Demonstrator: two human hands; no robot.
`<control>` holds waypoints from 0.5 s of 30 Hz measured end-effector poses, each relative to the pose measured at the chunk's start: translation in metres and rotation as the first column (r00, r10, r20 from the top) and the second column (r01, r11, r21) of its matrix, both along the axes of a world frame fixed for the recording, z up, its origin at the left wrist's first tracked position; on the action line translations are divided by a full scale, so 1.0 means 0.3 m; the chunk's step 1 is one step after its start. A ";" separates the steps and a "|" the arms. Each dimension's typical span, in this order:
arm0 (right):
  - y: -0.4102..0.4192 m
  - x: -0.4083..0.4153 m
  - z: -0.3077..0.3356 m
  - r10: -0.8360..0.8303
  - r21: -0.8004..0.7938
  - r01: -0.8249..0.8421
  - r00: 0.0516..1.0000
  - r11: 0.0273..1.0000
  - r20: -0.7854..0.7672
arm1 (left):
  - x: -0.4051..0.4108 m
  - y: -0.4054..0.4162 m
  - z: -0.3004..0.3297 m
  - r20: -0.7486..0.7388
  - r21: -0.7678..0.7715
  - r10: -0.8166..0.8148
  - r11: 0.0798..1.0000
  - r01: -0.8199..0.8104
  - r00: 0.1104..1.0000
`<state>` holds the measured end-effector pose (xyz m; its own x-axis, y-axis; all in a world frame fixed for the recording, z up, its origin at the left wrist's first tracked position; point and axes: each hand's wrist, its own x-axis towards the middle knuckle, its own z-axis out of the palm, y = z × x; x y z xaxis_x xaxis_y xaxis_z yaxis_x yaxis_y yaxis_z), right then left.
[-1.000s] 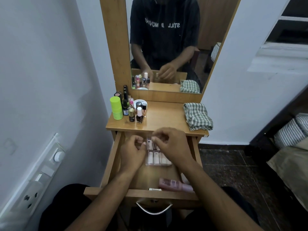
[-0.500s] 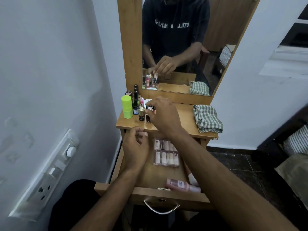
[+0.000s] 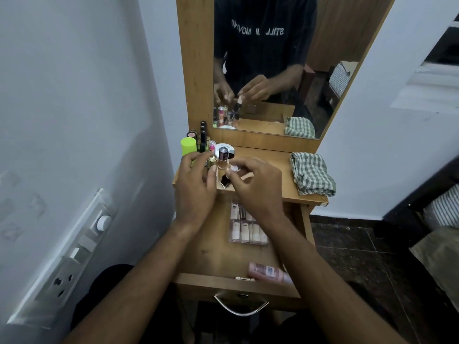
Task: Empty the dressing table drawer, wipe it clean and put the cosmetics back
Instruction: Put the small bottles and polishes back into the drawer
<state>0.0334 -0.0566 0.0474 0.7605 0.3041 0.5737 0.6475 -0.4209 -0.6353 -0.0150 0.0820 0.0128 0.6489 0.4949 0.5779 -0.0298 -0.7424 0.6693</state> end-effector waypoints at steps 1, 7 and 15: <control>-0.026 -0.029 -0.018 0.008 0.043 -0.008 1.000 0.999 -0.011 | 0.005 0.002 0.002 -0.010 0.015 -0.013 1.000 0.013 1.000; -0.138 -0.128 -0.148 0.057 0.089 -0.046 0.991 0.995 -0.117 | 0.031 -0.006 -0.005 -0.038 0.008 -0.045 0.999 0.045 0.998; -0.171 -0.165 -0.230 0.026 0.153 0.024 0.950 0.988 -0.311 | 0.038 -0.017 0.008 -0.082 0.014 -0.002 1.000 0.003 0.997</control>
